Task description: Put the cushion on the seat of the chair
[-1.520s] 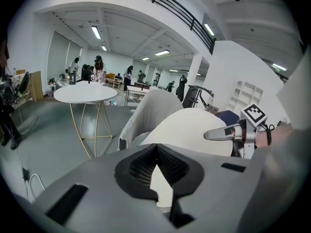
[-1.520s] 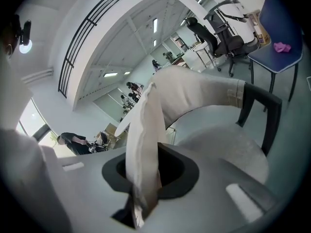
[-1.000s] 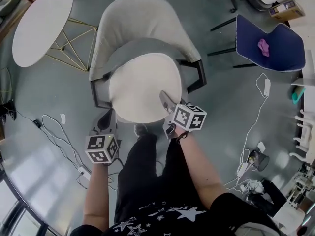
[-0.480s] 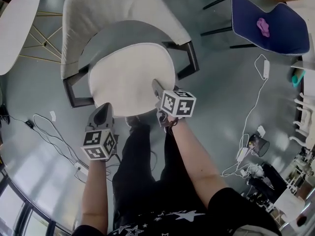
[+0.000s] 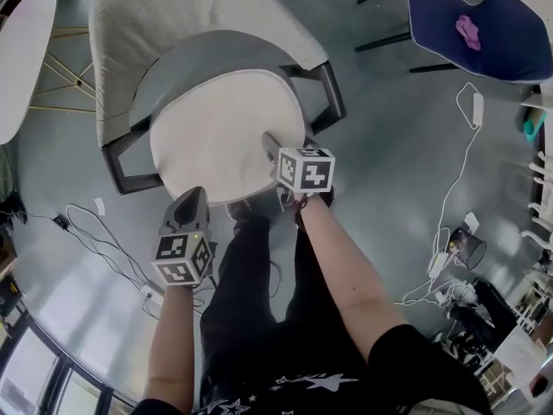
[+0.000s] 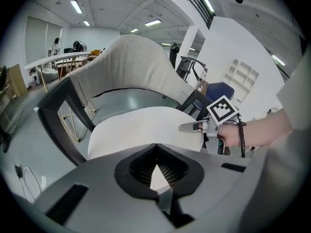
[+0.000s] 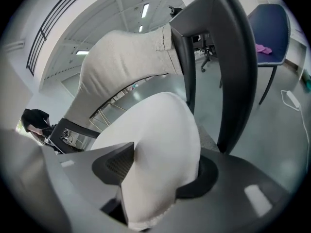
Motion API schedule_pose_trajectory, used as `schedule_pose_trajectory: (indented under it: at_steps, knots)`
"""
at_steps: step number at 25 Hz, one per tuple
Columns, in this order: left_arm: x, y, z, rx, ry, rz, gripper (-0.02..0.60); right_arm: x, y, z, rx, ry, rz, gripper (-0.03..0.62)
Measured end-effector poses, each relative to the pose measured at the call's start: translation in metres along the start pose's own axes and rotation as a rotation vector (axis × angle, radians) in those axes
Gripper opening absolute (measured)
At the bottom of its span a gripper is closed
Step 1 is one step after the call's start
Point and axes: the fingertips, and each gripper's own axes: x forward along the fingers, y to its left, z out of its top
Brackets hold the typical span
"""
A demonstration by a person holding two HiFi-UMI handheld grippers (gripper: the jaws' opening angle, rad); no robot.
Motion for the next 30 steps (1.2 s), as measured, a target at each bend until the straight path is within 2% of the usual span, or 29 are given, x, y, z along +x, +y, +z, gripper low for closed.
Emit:
schedule_pose_trajectory:
  at_steps: [4,9,13,17,20,25,30]
  knots:
    - [0.004,-0.004,0.003,0.014,0.013,-0.002,0.008,0.000,-0.011,-0.005,-0.036,0.018,-0.055,0.306]
    - [0.010,-0.011,0.021,0.010,-0.010,-0.012,0.008,-0.008,-0.028,-0.006,-0.036,0.001,-0.115,0.347]
    - [0.011,-0.011,0.029,0.007,-0.032,-0.003,0.008,-0.026,-0.043,-0.010,-0.003,-0.005,-0.157,0.351]
    - [-0.004,-0.016,0.028,0.007,-0.043,-0.008,0.008,-0.056,-0.038,-0.027,0.030,0.014,-0.175,0.351]
    - [-0.016,-0.021,0.045,-0.011,-0.081,-0.006,0.008,-0.075,-0.023,-0.014,0.021,-0.002,-0.147,0.350]
    - [-0.045,-0.028,0.079,-0.035,-0.143,0.010,0.008,-0.110,0.026,0.013,-0.017,-0.017,-0.034,0.348]
    - [-0.082,-0.053,0.109,-0.029,-0.207,0.004,0.008,-0.157,0.069,0.053,-0.114,-0.057,0.053,0.271]
